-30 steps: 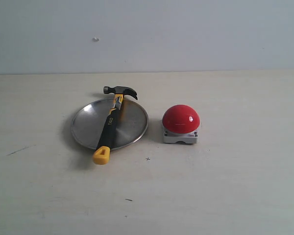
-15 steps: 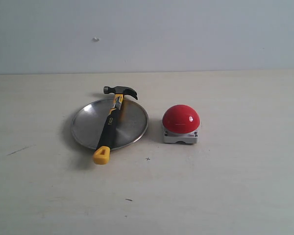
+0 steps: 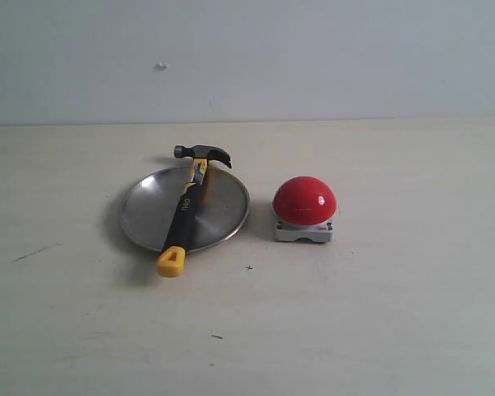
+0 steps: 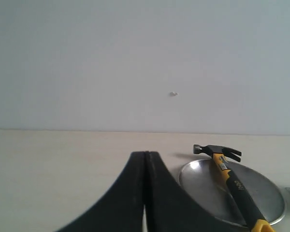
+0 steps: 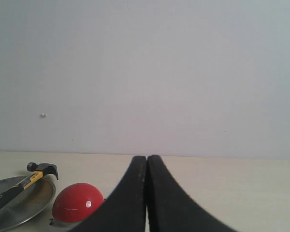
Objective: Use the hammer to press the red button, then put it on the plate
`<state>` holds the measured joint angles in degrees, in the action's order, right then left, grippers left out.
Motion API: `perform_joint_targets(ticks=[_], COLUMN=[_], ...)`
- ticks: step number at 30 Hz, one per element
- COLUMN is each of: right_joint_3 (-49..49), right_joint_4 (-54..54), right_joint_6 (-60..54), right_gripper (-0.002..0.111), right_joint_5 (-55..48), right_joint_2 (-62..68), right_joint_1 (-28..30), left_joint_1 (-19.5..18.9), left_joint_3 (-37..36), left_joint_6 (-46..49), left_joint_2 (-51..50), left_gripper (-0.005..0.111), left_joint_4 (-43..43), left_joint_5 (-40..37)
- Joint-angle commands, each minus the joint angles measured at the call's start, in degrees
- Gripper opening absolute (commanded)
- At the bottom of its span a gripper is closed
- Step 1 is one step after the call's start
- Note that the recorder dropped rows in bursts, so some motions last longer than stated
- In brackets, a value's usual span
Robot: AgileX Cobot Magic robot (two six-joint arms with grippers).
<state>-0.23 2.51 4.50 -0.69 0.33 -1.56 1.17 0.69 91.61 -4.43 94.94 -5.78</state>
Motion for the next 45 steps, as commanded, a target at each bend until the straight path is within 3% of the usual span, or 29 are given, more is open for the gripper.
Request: perform_joint_targets(ticks=[1, 13, 25, 28, 33, 36, 45], right_joint_3=[0.23, 0.23, 0.23, 0.23, 0.23, 0.23, 0.23], right_joint_4=[0.32, 0.32, 0.32, 0.32, 0.32, 0.32, 0.32], right_joint_6=[0.07, 0.07, 0.07, 0.07, 0.07, 0.07, 0.07], right_gripper=[0.0, 0.0, 0.0, 0.0, 0.0, 0.0, 0.0], right_joint_5=[0.69, 0.69, 0.69, 0.69, 0.69, 0.69, 0.69], right_joint_2=[-0.33, -0.33, -0.33, -0.33, -0.33, -0.33, -0.33], right_joint_1=[0.35, 0.35, 0.35, 0.35, 0.35, 0.35, 0.35], left_joint_1=[-0.07, -0.07, -0.07, -0.07, -0.07, -0.07, -0.07], left_joint_3=[-0.13, -0.13, -0.13, -0.13, -0.24, -0.69, -0.69], left_joint_6=[1.12, -0.67, -0.77, -11.72, -52.88, -70.89, -75.28], left_joint_2=[0.3, 0.3, 0.3, 0.3, 0.3, 0.3, 0.3], left_gripper=[0.0, 0.0, 0.0, 0.0, 0.0, 0.0, 0.0], left_joint_4=[-0.25, 3.47, 3.1, -8.52, -43.25, -56.71, -60.22], left_joint_5=[0.2, -6.51, 2.94, 0.88, 3.29, 9.74, 11.32])
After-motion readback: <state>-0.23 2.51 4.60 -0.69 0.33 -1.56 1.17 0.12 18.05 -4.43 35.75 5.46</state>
